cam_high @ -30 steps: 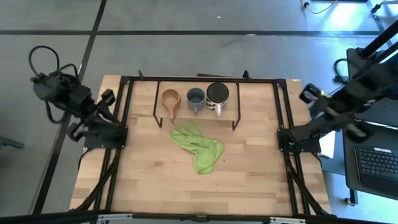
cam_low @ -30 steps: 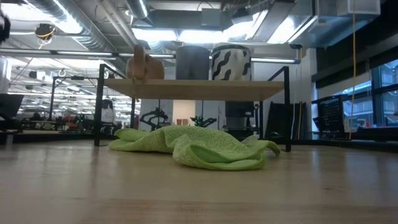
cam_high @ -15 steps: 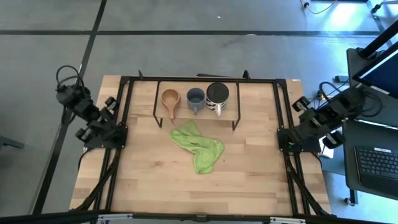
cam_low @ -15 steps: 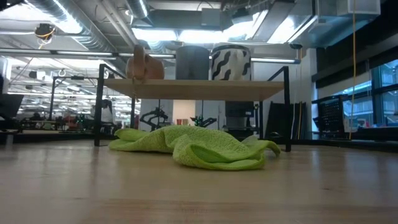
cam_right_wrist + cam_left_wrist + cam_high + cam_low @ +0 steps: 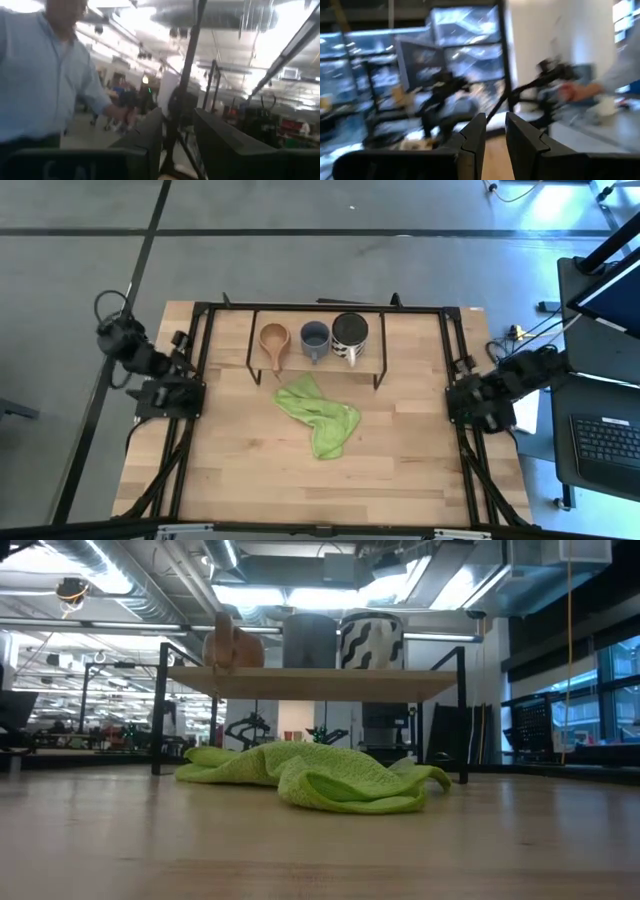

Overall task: Stack small to large cups/mugs on shelf
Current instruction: Return to Home Position

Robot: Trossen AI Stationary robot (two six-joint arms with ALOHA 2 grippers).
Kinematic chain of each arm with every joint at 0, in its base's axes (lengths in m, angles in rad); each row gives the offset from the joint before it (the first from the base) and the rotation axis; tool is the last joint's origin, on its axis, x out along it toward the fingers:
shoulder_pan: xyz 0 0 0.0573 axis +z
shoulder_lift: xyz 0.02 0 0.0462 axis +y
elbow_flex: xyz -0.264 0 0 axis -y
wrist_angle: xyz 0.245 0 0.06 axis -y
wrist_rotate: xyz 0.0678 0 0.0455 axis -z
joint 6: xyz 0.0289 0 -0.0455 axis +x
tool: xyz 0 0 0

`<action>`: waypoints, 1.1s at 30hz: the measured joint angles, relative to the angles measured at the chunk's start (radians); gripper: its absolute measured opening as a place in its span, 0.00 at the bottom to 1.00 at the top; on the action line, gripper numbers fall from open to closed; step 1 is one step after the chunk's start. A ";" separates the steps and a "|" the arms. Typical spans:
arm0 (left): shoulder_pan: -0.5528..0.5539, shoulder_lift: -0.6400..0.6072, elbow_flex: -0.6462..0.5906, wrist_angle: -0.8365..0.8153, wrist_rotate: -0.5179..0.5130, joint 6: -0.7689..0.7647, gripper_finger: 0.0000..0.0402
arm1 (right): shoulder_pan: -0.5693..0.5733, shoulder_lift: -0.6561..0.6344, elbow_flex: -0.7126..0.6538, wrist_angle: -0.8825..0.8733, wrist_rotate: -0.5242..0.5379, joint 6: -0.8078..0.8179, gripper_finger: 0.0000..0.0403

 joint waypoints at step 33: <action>0.215 0.000 -0.486 0.053 0.119 -0.545 0.17 | -0.155 0.000 -0.307 0.149 -0.035 0.045 0.28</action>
